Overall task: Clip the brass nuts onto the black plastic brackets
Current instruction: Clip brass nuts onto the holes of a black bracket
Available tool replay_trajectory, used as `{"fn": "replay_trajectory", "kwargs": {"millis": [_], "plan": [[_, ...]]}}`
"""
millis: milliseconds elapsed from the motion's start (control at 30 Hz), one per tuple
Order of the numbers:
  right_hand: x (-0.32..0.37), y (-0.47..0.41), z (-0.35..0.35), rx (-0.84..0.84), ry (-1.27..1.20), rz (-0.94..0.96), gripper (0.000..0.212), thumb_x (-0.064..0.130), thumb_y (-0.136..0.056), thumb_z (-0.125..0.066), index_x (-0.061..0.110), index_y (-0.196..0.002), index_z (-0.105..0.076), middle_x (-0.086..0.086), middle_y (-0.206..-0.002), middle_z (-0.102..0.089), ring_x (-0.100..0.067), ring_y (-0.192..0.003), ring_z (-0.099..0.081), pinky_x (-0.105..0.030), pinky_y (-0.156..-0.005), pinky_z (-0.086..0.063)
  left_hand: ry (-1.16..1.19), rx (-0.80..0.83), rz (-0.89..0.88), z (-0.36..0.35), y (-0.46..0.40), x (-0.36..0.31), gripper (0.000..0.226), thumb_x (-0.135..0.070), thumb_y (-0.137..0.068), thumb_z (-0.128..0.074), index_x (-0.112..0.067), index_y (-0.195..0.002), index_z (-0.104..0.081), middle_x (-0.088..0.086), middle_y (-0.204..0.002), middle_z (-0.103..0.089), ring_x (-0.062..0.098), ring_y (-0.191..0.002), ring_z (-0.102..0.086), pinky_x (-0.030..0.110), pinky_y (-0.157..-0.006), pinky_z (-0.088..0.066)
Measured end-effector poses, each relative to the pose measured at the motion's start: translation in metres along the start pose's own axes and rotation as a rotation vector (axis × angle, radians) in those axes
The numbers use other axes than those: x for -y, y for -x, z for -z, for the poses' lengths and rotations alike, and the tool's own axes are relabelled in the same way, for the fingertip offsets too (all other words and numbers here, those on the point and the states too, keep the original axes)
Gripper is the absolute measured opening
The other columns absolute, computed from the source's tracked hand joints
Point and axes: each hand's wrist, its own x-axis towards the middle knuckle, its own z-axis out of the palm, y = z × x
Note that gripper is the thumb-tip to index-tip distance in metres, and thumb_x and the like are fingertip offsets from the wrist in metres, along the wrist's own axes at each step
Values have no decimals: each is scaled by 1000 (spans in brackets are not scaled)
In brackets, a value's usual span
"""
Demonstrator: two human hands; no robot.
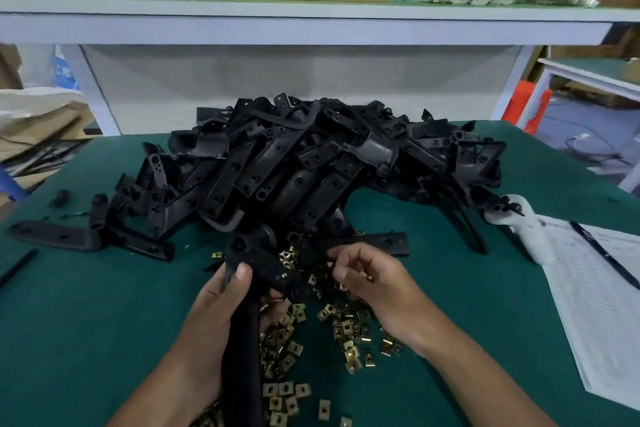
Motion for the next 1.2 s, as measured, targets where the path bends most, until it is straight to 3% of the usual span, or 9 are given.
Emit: {"fn": "replay_trajectory", "kwargs": {"millis": [133, 267, 333, 433, 567, 800, 900, 1133, 1200], "plan": [[0, -1, 2, -29, -3, 47, 7, 39, -92, -70, 33, -87, -68, 12, -72, -62, -6, -70, -56, -21, -63, -46, -97, 18, -48, -4, 3, -3, 27, -44, -75, -67, -21, -84, -76, 6, -76, -69, 15, -67, -69, 25, -67, -61], [2, 0, -1, -56, -80, 40, 8, 36, -83, -72, 28, -86, -72, -10, -88, -76, -12, -78, -71, -21, -59, -50, -110, 41, -36, 0, 4, -3, 39, -43, -83, -69, -10, -103, -65, 12, -89, -69, 21, -77, -66, 28, -70, -59], [3, 0, -2, -55, -112, 33, 8, 33, -81, -75, 27, -87, -74, -7, -94, -77, -17, -87, -73, -19, -60, -51, -97, 54, -36, 0, 3, -3, 37, -40, -90, -73, -8, -99, -57, 15, -83, -64, 20, -66, -61, 25, -57, -54], [4, 1, -3, -53, -192, -11, 11, 30, -80, -78, 24, -89, -76, -7, -96, -78, -24, -97, -74, -19, -60, -51, -84, 74, -67, 0, 0, 0, 43, -37, -73, -77, -9, -94, -52, 13, -74, -58, 20, -56, -52, 23, -51, -47], [5, 1, -7, -37, -295, -58, 13, 24, -88, -71, 21, -99, -76, -15, -96, -76, -18, -87, -72, -19, -56, -47, -154, 48, -86, 0, -2, 3, 52, -37, -58, -86, -9, -90, -58, 6, -69, -58, 18, -52, -52, 22, -51, -46], [3, -1, -5, 1, -334, -57, 27, 16, -83, -74, 23, -109, -76, -6, -103, -74, -21, -104, -72, -19, -64, -51, -189, 56, -77, -1, 0, 3, 55, -40, -59, -85, -9, -96, -60, 4, -72, -62, 18, -57, -57, 21, -52, -49], [3, -2, -4, -18, -289, -59, 23, 20, -88, -70, 25, -110, -76, 3, -94, -70, -9, -95, -68, -20, -69, -50, -183, 65, -88, -3, 0, 2, 58, -37, -57, -85, -5, -98, -60, 4, -71, -61, 17, -56, -57, 21, -52, -49], [4, -1, -8, 15, -322, -42, 9, 27, -91, -67, 29, -90, -75, -4, -103, -74, -14, -94, -68, -20, -64, -50, -178, 71, -107, -3, 0, 1, 50, -37, -56, -86, -10, -90, -62, 6, -70, -60, 18, -55, -56, 20, -52, -48], [2, -1, -8, -8, -227, -26, 10, 26, -97, -65, 28, -91, -73, 0, -92, -67, -8, -86, -63, -20, -67, -49, -193, 87, -118, -2, 0, 1, 51, -40, -53, -91, -14, -88, -65, 7, -71, -60, 18, -56, -57, 20, -53, -49]]}}
